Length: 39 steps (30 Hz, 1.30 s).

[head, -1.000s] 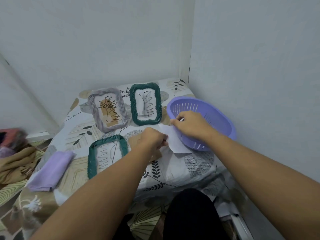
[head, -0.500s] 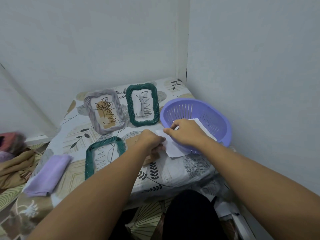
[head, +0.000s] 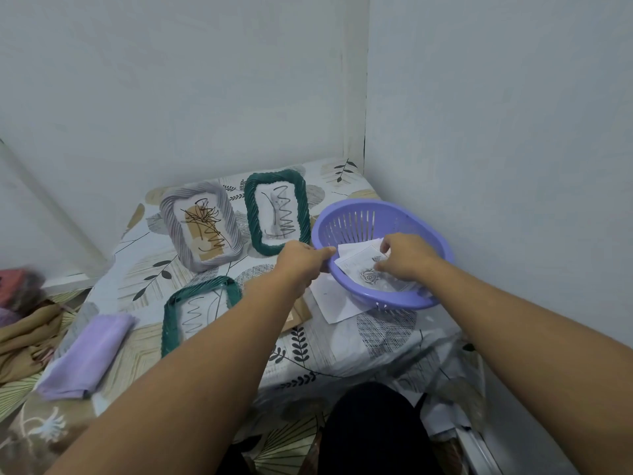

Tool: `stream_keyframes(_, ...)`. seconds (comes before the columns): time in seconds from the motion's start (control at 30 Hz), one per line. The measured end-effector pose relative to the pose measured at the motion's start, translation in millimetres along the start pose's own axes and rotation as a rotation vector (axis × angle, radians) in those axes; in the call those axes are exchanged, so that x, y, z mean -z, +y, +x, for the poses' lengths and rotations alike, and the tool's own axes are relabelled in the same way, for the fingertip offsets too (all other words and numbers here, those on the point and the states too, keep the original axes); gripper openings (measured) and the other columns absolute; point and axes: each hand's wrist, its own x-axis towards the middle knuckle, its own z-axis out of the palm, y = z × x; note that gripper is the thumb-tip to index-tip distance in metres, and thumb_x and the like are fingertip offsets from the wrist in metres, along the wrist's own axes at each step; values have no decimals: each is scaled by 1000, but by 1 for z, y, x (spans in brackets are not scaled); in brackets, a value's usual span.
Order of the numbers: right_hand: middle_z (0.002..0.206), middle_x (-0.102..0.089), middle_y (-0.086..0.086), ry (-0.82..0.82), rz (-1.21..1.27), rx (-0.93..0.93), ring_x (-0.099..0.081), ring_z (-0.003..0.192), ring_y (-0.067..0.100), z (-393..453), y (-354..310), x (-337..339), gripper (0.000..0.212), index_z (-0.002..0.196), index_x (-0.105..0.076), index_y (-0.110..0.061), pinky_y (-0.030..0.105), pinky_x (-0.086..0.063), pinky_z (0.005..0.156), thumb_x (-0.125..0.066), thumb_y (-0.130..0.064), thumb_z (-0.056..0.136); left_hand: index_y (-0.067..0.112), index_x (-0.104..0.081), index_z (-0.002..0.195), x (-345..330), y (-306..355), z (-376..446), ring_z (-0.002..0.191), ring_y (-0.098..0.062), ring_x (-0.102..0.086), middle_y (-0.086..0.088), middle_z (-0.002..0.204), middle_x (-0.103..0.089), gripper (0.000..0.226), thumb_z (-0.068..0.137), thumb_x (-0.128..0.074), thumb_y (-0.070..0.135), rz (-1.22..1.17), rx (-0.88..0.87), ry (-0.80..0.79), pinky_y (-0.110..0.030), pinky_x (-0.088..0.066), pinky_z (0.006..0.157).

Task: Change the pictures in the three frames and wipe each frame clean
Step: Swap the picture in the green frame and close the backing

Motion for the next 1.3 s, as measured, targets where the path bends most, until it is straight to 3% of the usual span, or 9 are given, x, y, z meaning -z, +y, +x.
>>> stream_keyframes(0.2, 134, -61, 9, -75, -31, -35, -58, 123, 30, 1, 1, -5, 71, 134, -53, -16, 39, -52, 95, -88, -37, 75, -8, -71, 96, 1, 3, -1, 43, -13, -33, -4, 52, -66, 35, 93, -76, 27, -17, 28, 7, -19, -30, 40)
stream_keyframes(0.37, 130, -59, 9, -125, 13, -87, -58, 100, 29, -3, 0, -1, 79, 133, -48, -16, 30, -47, 50, -93, -28, 69, -13, -70, 101, -1, 0, 1, 43, -15, -32, -7, 58, -68, 40, 93, -76, 26, -33, 24, 2, -20, -29, 41)
stream_keyframes(0.53, 104, -54, 6, -124, 40, -126, -58, 75, 25, -4, -2, 1, 66, 119, -46, -15, 29, -43, 35, -91, -19, 72, -10, -72, 97, 0, 2, -2, 43, -14, -34, -7, 61, -69, 37, 94, -75, 26, -36, 21, -6, -20, -31, 40)
stream_keyframes(0.63, 89, -55, 4, -72, -15, -128, -61, 81, 29, -2, -2, 1, 50, 108, -50, -13, 30, -41, 38, -87, -16, 75, -8, -73, 94, 1, 2, -2, 45, -14, -36, -7, 61, -69, 36, 93, -76, 27, -38, 22, -5, -21, -32, 43)
stream_keyframes(0.8, 92, -68, 10, -57, -88, -113, -64, 70, 28, 7, 0, -6, 23, 74, -50, -14, 27, -49, 47, -72, -8, 82, -4, -71, 86, 1, 3, -4, 47, -14, -36, -3, 55, -68, 31, 93, -76, 27, -45, 23, -6, -23, -33, 44)
stream_keyframes(0.97, 85, -61, 12, -80, -39, -119, -59, 62, 24, 6, 0, -5, 20, 73, -49, -13, 24, -44, 40, -58, 1, 85, -6, -72, 91, 1, 3, -6, 47, -15, -36, -7, 61, -68, 34, 92, -77, 27, -49, 26, -10, -23, -34, 46)
stream_keyframes(1.07, 99, -61, 8, -50, 86, -83, -57, 85, 28, 8, -1, -3, 10, 84, -50, -16, 30, -44, 60, -54, -11, 92, -10, -72, 95, 0, 3, -6, 48, -16, -37, -7, 61, -67, 38, 92, -77, 27, -50, 28, 1, -24, -34, 46)
stream_keyframes(1.17, 93, -64, 0, 108, 340, -67, -59, 92, 24, 11, -2, 0, 3, 93, -61, -16, 34, -48, 75, -59, -15, 91, -10, -73, 97, 1, 3, -5, 47, -15, -38, -5, 60, -68, 39, 92, -78, 28, -37, 41, 2, -23, -34, 45)
stream_keyframes(1.3, 76, -64, -7, 288, 656, -44, -62, 76, 18, 6, -12, 8, 4, 87, -65, -20, 28, -45, 63, -67, -23, 90, -2, -63, 116, 2, 3, -7, 75, -19, -51, -3, 93, -60, 55, 86, -82, 40, 16, -60, 82, -30, -44, 63)
